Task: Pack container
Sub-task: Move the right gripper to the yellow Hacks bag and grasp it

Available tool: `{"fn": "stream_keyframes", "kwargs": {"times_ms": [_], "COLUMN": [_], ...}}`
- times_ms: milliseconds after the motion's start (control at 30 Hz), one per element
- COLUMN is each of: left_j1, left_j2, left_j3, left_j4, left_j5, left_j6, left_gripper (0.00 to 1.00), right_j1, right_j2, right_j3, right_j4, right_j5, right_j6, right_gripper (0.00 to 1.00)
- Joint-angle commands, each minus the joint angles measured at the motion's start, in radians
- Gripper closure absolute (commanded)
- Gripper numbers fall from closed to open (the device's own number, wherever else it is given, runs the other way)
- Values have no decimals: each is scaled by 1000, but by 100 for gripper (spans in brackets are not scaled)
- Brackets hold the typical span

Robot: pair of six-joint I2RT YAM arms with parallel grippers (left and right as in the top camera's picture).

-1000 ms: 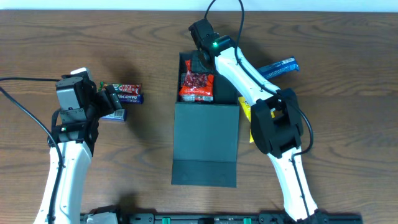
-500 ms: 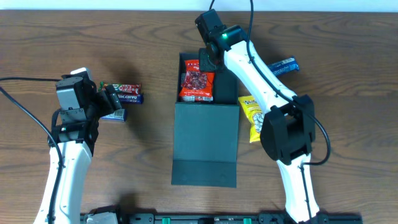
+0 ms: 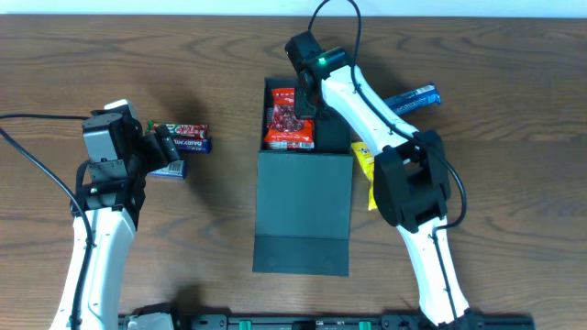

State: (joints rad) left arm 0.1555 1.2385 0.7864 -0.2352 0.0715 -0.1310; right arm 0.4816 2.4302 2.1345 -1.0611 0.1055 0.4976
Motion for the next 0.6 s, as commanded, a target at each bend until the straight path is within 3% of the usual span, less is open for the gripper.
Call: {"fn": "stream_keyframes", "kwargs": {"times_ms": [0, 367, 567], "left_j1": [2, 2, 2], "left_j2": [5, 5, 5], "left_j3": [28, 28, 28], "left_j4": [-1, -1, -1], "left_j5": [0, 0, 0], "left_j6": [-3, -3, -3], "left_gripper": [5, 5, 5], "right_j1": [-3, -4, -8], "right_j2": [21, 32, -102], "right_j3": [9, 11, 18], "right_j4": [18, 23, 11], "right_j5": [-69, -128, -86], "right_j6": [-39, -84, -72], "right_gripper": [99, 99, 98]}}
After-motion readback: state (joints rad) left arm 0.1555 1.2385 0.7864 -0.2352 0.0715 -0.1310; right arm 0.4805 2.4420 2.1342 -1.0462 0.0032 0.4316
